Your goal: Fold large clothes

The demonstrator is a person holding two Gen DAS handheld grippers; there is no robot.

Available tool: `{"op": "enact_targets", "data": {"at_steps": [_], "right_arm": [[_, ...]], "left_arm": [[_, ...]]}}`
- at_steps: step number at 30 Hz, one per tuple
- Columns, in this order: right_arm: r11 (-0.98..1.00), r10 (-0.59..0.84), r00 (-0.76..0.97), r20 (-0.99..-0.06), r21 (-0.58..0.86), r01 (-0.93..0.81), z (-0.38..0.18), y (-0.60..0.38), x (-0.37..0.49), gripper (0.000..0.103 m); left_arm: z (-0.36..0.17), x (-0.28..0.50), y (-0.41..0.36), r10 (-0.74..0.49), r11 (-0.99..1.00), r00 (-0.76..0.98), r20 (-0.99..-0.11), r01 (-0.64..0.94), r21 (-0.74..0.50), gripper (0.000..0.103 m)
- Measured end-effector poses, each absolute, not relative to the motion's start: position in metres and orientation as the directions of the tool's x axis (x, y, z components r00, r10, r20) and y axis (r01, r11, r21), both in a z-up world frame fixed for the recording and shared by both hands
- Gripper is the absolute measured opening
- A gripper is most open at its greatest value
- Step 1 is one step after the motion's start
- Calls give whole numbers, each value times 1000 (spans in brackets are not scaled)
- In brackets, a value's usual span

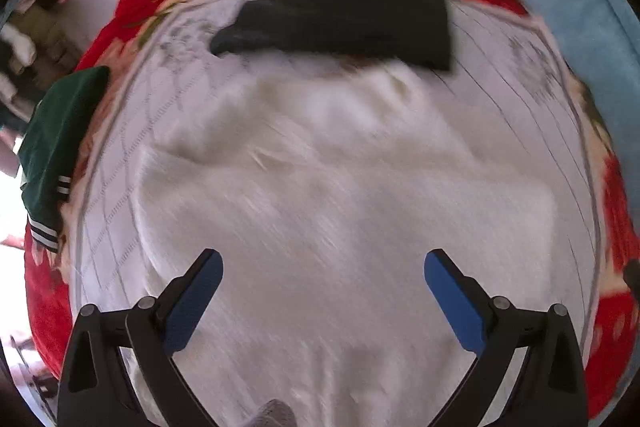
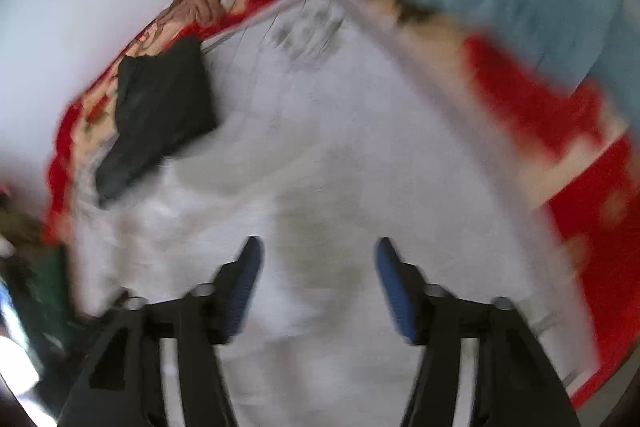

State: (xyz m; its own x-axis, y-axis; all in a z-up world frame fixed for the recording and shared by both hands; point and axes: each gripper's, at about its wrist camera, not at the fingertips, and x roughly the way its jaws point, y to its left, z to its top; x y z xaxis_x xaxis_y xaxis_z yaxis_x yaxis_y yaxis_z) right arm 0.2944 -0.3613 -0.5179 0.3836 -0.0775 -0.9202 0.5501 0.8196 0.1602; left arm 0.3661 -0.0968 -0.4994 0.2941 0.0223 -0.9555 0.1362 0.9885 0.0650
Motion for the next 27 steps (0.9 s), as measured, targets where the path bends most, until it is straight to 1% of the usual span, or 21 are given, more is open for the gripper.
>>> {"op": "enact_targets", "data": {"at_steps": [1, 2, 4, 5, 7, 8, 10, 11, 13, 14, 15, 17, 20, 24, 27], "right_arm": [[858, -96, 342, -935, 96, 504, -521, -369, 282, 75], [876, -92, 306, -948, 69, 477, -525, -371, 277, 75], [901, -52, 171, -984, 28, 434, -550, -384, 259, 75], [898, -3, 141, -990, 59, 436, -564, -387, 256, 73], [888, 113, 134, -984, 161, 432, -588, -391, 253, 70], [876, 201, 125, -972, 235, 421, -609, -397, 257, 70], [855, 312, 92, -946, 322, 407, -643, -402, 265, 69], [844, 345, 58, -937, 336, 419, -663, -403, 265, 53], [835, 315, 27, -949, 291, 468, -688, -416, 255, 14], [809, 328, 57, -943, 312, 499, -691, -427, 247, 8], [782, 352, 75, -933, 337, 524, -690, -436, 237, 7], [770, 359, 71, -931, 338, 541, -689, -441, 223, 7], [785, 369, 44, -928, 337, 521, -692, -434, 208, 7], [781, 430, -11, -903, 366, 507, -692, -418, 192, 7], [784, 488, -81, -869, 396, 479, -696, -399, 163, 7]], "left_arm": [[-503, 353, -107, 27, 985, 286, -958, 158, 74, 103], [-508, 339, -118, 41, 980, 278, -960, 178, 94, 103], [-518, 319, -130, 72, 971, 273, -959, 199, 129, 103], [-528, 307, -137, 102, 966, 274, -956, 202, 161, 103], [-548, 292, -146, 149, 959, 245, -958, 202, 201, 103], [-556, 285, -149, 170, 957, 234, -957, 191, 216, 103], [-576, 275, -153, 225, 950, 210, -952, 171, 262, 103], [-586, 271, -155, 257, 944, 197, -946, 158, 289, 103], [-599, 263, -155, 299, 935, 178, -938, 140, 324, 103], [-603, 260, -154, 318, 931, 169, -933, 128, 341, 103], [-606, 256, -152, 332, 930, 158, -930, 110, 350, 103], [-603, 246, -150, 365, 921, 164, -917, 83, 381, 103], [-594, 237, -147, 399, 906, 180, -899, 76, 417, 103], [-578, 220, -131, 429, 892, 201, -881, 61, 448, 103], [-570, 202, -117, 450, 883, 207, -869, 44, 468, 103]]}}
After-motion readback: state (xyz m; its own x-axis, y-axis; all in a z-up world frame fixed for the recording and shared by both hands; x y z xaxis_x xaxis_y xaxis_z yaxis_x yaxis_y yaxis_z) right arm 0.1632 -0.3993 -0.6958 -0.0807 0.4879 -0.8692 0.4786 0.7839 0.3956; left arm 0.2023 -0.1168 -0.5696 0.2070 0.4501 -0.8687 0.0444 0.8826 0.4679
